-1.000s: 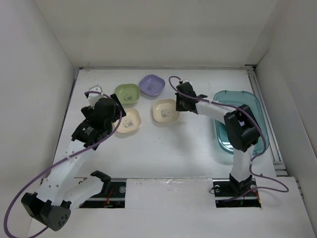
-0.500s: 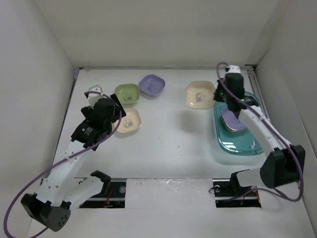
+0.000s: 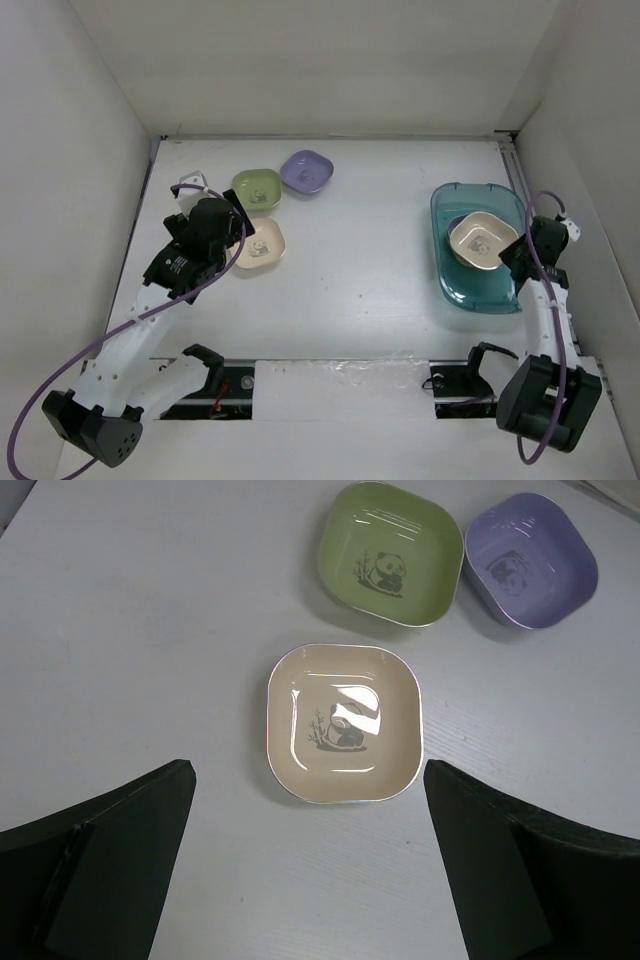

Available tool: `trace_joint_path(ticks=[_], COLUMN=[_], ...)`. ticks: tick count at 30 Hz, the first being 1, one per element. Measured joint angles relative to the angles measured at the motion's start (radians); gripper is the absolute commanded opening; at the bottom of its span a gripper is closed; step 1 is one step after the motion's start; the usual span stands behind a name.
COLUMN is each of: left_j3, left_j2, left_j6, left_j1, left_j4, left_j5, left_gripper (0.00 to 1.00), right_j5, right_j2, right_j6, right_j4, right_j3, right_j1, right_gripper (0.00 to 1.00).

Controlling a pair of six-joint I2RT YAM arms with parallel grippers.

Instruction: Place the plates into the plastic bin on the countertop

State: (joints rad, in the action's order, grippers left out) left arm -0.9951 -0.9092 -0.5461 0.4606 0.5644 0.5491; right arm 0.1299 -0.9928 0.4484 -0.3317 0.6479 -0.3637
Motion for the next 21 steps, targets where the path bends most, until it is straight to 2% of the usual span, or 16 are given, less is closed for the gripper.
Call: trace_joint_path(ticks=[6,14,16,17,18,21], left_j3=[0.0,0.0,0.0,0.0,0.0,0.0], left_j2=[0.0,0.0,0.0,0.0,0.0,0.0], left_j6=[0.0,0.0,0.0,0.0,0.0,0.0], left_j1=[0.0,0.0,0.0,0.0,0.0,0.0], left_j4=[0.0,-0.002,-0.004,-0.005,-0.006,-0.007], left_j5=[0.0,-0.007,-0.008,-0.009,-0.01,-0.011], left_gripper=[1.0,1.0,1.0,1.0,1.0,1.0], right_j5=[0.005,0.023,0.026,0.026,0.024,0.006], right_j2=[0.068,0.029,0.019,0.015,0.011,0.016], right_j6=[0.109,0.172,0.185,0.193,0.203,0.211], right_j4=[0.049,0.101,0.108,0.113,0.116,0.143], right_j3=[-0.057,-0.058,-0.058,-0.058,-0.058,-0.059], right_j1=[0.0,0.0,0.0,0.0,0.0,0.002], right_gripper=[0.0,0.0,0.11,0.24,0.47,0.63])
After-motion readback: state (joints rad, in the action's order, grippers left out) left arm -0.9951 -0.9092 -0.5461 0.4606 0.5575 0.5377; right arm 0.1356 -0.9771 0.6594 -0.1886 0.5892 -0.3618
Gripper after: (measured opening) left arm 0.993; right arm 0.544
